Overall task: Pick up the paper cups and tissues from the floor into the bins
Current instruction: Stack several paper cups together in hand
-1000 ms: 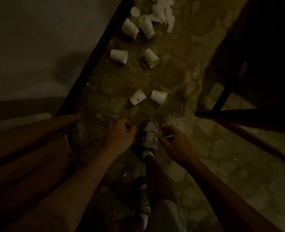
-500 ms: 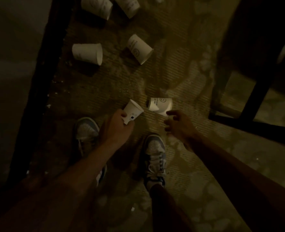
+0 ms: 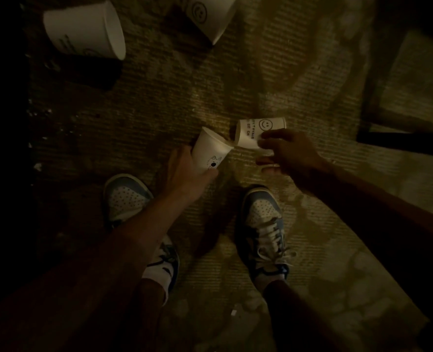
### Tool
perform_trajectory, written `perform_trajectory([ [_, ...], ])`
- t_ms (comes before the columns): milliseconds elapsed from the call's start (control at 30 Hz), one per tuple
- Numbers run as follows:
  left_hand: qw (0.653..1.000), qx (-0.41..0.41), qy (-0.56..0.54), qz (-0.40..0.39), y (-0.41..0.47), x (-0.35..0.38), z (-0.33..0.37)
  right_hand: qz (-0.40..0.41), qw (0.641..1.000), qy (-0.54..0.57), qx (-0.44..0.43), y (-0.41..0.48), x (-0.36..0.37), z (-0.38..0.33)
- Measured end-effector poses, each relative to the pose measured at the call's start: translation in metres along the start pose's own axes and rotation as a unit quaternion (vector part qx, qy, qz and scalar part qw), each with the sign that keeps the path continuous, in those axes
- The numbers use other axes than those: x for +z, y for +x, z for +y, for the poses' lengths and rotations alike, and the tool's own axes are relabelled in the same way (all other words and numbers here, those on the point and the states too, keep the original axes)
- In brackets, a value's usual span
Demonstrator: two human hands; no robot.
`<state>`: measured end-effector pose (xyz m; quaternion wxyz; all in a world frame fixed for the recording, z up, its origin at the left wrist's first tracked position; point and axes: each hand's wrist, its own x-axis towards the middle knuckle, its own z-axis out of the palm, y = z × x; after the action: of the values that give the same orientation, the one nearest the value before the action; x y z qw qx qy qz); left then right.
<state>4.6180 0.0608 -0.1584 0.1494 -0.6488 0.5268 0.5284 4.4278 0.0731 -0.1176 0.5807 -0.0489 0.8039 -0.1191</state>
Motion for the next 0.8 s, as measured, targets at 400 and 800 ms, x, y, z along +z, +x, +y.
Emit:
perform_trajectory([
  [400,0.99,0.029,-0.095,-0.101,-0.031,-0.027,-0.006,0.004,0.99,-0.116,-0.085,-0.046,0.023,0.004],
  [800,0.991,0.08,-0.062,-0.085,-0.022,-0.156,0.027,0.058,0.959,-0.181,-0.209,-0.082,0.056,-0.092],
])
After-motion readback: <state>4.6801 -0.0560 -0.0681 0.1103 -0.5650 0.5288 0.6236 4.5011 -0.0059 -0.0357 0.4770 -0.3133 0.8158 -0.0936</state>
